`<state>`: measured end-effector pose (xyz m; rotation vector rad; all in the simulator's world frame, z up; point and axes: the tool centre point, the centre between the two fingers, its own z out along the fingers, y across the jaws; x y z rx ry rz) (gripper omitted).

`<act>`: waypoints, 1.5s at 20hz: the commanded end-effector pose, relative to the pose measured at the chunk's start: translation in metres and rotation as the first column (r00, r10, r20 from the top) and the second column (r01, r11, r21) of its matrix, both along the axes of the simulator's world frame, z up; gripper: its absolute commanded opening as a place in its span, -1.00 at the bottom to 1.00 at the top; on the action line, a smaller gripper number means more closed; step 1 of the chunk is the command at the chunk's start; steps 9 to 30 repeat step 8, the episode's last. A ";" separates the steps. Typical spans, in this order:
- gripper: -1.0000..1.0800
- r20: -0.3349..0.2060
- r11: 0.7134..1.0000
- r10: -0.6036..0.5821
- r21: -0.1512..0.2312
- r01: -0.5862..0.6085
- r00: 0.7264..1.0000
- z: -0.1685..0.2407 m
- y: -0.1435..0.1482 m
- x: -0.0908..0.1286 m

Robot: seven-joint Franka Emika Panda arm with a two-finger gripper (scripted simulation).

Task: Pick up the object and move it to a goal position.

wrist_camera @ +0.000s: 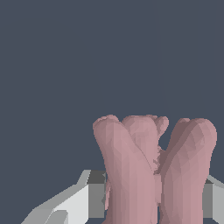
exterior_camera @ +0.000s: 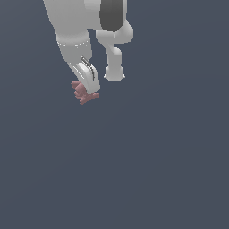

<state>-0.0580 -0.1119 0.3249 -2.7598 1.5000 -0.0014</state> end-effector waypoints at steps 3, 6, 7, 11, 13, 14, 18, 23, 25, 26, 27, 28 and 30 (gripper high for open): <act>-1.00 -0.001 1.000 0.001 0.000 -0.001 1.000 0.006 -0.002 -0.001; -1.00 -0.001 1.000 0.001 0.000 -0.001 1.000 0.003 -0.001 0.000; -1.00 -0.001 1.000 0.001 0.000 -0.001 1.000 0.002 0.000 0.001; -1.00 -0.001 1.000 0.001 0.000 -0.001 1.000 0.002 0.000 0.001; -1.00 -0.001 1.000 0.001 0.000 -0.001 1.000 0.002 0.000 0.001; -1.00 -0.001 1.000 0.001 0.000 -0.001 1.000 0.002 0.000 0.001; -1.00 -0.001 1.000 0.001 0.000 -0.001 1.000 0.002 0.000 0.001; -1.00 -0.001 1.000 0.001 0.000 -0.001 1.000 0.002 0.000 0.001; -1.00 -0.001 1.000 0.001 0.000 -0.001 1.000 0.002 0.000 0.001; -1.00 -0.001 1.000 0.001 0.000 -0.001 1.000 0.002 0.000 0.001; -1.00 -0.001 1.000 0.001 0.000 -0.001 1.000 0.002 0.000 0.001; -1.00 -0.001 1.000 0.001 0.000 -0.001 1.000 0.002 0.000 0.001; -1.00 -0.001 1.000 0.001 0.000 -0.001 1.000 0.002 0.000 0.001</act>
